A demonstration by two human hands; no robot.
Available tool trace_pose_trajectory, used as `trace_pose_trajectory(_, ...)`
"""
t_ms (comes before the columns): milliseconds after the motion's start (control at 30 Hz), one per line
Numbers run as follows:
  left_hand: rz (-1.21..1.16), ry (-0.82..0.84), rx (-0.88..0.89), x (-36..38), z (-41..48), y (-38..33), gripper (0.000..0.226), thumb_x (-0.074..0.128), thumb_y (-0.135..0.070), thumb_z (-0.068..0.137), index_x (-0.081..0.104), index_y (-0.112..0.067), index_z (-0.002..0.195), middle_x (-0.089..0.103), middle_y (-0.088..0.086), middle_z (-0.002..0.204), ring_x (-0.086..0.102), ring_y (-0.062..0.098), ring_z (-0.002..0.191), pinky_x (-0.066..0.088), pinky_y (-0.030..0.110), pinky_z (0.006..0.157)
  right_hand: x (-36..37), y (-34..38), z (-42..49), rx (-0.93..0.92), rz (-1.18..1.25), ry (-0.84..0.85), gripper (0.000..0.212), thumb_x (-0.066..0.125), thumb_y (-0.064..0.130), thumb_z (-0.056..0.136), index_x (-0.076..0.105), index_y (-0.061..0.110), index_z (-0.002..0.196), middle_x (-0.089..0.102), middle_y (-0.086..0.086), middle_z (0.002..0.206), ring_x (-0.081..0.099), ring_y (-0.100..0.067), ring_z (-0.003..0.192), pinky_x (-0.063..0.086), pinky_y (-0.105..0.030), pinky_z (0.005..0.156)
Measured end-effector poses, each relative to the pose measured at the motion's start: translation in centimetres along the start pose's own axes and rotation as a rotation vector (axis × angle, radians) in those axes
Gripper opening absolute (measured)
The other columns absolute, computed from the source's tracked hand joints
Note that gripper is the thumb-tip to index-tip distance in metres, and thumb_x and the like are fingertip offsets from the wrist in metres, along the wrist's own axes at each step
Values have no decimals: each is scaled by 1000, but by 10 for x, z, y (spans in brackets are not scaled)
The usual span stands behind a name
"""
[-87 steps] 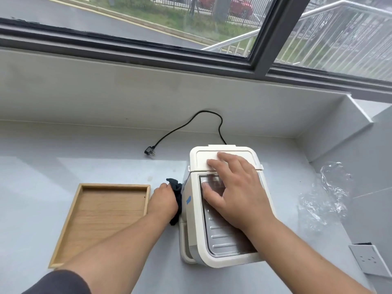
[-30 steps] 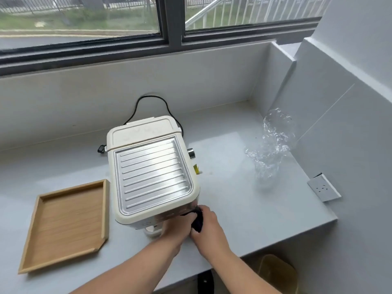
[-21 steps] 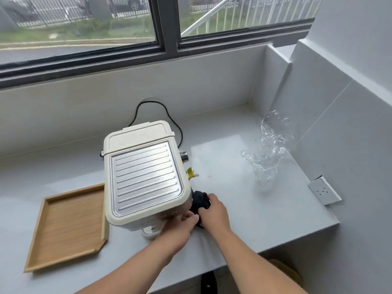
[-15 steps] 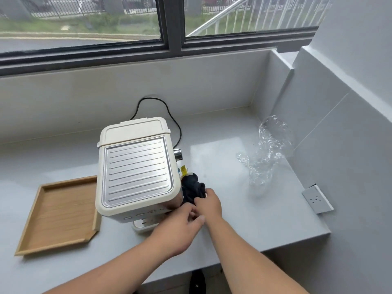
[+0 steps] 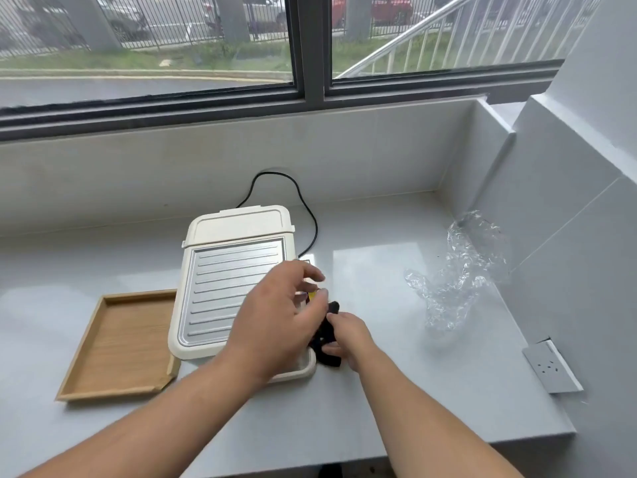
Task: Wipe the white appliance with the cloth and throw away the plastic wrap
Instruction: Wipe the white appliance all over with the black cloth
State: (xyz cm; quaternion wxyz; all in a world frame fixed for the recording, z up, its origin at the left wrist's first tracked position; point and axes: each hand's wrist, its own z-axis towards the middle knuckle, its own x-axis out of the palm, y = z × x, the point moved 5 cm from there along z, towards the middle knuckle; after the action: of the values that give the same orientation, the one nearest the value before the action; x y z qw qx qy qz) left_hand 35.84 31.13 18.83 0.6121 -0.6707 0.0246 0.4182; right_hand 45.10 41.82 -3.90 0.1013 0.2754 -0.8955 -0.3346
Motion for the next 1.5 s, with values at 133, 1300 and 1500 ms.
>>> trace_pose_trajectory(133,263,-161,21,-52,40,29,22,60,-44,90,62,-40,112,65,-17,124,56,-3,113,46,23,99,-4,13,14,-15,-15,24,9,61,30,99,67,23,96,71,-6,105,75,-26,94,66,-45,80)
trace_pose_trajectory(1300,697,31,-136,-65,72,98,95,25,-100,73,25,-53,155,13,-9,174,-3,19,160,-2,57,129,32,188,-36,-504,-57,95,15,58,29,75,63,21,86,66,2,76,60,-19,69,52,-37,65)
trace_pose_trajectory(1500,677,36,-144,-66,71,94,95,27,-99,73,28,-51,156,13,-8,175,-3,20,161,-4,56,129,31,199,-72,-687,-215,-60,16,58,32,73,63,32,89,69,13,72,61,-10,63,49,-34,65)
